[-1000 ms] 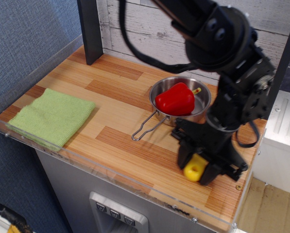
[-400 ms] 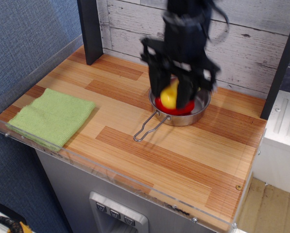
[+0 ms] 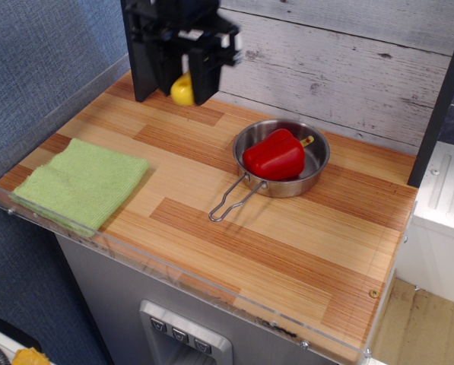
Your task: Move the knife from right side to left side
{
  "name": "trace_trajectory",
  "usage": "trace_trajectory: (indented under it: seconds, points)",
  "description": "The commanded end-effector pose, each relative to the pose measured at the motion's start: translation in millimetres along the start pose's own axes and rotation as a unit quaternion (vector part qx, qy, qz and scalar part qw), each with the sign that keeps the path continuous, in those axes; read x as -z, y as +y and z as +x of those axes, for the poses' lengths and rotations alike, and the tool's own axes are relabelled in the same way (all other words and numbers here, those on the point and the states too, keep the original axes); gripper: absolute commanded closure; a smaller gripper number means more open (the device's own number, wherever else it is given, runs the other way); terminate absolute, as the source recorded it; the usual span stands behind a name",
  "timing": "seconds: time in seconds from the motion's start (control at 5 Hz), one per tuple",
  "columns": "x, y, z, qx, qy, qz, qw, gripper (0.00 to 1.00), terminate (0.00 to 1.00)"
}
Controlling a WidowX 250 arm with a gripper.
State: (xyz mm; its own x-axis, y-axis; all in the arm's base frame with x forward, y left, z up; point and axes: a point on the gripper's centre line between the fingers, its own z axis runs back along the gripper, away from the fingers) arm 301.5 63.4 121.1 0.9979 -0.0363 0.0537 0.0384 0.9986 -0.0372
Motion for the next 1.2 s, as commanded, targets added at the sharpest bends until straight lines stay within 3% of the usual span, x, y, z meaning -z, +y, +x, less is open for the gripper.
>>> trace_trajectory:
  seconds: [0.0, 0.4, 0.6, 1.0]
  points:
    - [35, 50, 9, -0.01, 0.026, 0.025, 0.9993, 1.0, 0.0]
    - [68, 71, 9, -0.032, 0.042, 0.04, 0.9978, 1.0, 0.0]
    - [77, 81, 8, -0.042, 0.031, 0.062, 0.9967, 1.0, 0.0]
    - [82, 95, 7, -0.05, 0.037, 0.072, 0.9955, 1.0, 0.0]
